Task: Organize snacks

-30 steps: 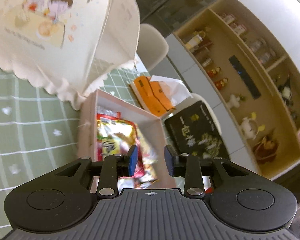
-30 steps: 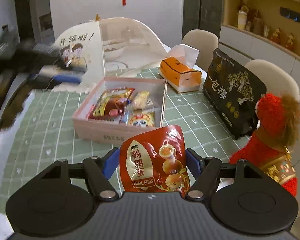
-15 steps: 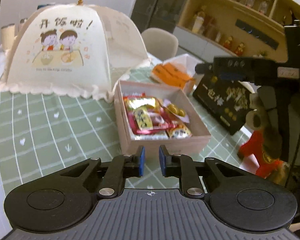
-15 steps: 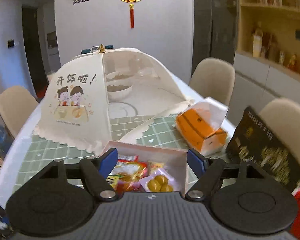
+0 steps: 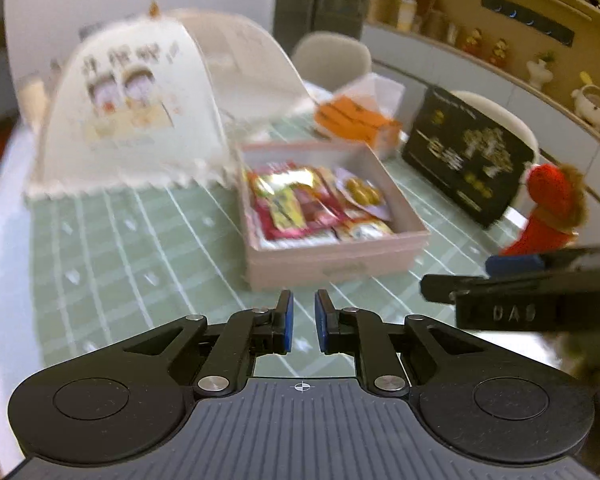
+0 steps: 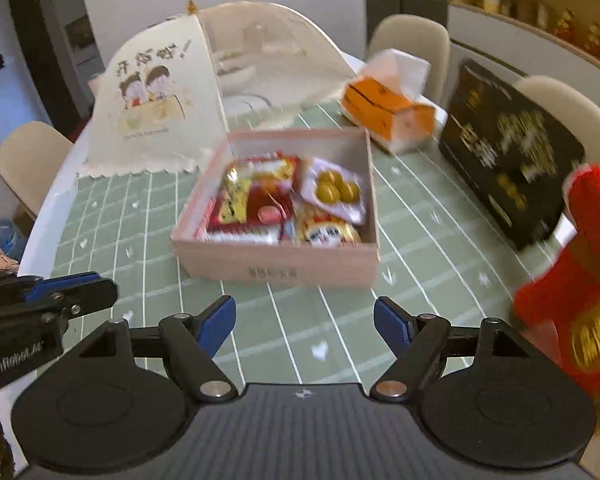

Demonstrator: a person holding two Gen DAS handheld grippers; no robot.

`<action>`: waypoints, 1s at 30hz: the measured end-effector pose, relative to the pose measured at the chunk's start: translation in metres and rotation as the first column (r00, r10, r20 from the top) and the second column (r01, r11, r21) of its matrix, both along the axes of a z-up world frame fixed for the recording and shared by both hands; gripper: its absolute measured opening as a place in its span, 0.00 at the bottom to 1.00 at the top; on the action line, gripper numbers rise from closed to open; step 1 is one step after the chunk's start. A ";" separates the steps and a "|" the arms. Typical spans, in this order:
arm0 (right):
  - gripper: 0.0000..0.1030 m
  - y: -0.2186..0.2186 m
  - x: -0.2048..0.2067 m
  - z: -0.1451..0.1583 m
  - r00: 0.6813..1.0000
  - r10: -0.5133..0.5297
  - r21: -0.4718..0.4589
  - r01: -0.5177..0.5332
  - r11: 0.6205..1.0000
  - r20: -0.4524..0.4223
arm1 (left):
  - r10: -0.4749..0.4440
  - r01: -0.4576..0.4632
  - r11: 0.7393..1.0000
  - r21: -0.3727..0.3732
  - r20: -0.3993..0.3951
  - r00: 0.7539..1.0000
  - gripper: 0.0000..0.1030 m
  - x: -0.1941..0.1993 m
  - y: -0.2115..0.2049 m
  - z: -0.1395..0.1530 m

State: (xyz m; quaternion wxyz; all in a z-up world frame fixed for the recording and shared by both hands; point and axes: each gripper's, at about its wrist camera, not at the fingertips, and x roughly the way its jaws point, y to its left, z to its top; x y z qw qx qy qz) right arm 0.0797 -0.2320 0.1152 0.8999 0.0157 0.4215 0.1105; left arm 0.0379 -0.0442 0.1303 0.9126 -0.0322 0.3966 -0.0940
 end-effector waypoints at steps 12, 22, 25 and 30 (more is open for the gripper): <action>0.75 -0.003 -0.013 -0.004 0.997 -0.027 0.035 0.030 0.999 -0.071 | -0.029 0.029 1.000 0.007 -0.041 0.999 0.15 -0.004 -0.017 -0.006; 0.75 0.004 -0.013 -0.003 0.997 -0.004 0.024 0.006 1.000 -0.073 | -0.027 0.028 1.000 0.005 -0.043 0.999 0.15 -0.004 -0.016 -0.005; 0.75 0.005 -0.013 -0.003 0.997 -0.001 0.022 0.003 1.000 -0.074 | -0.026 0.026 1.000 0.003 -0.045 0.999 0.15 -0.005 -0.015 -0.005; 0.75 0.004 -0.013 -0.004 0.997 -0.006 0.021 0.007 1.000 -0.076 | -0.027 0.027 1.000 -0.003 -0.044 0.999 0.15 -0.005 -0.014 -0.005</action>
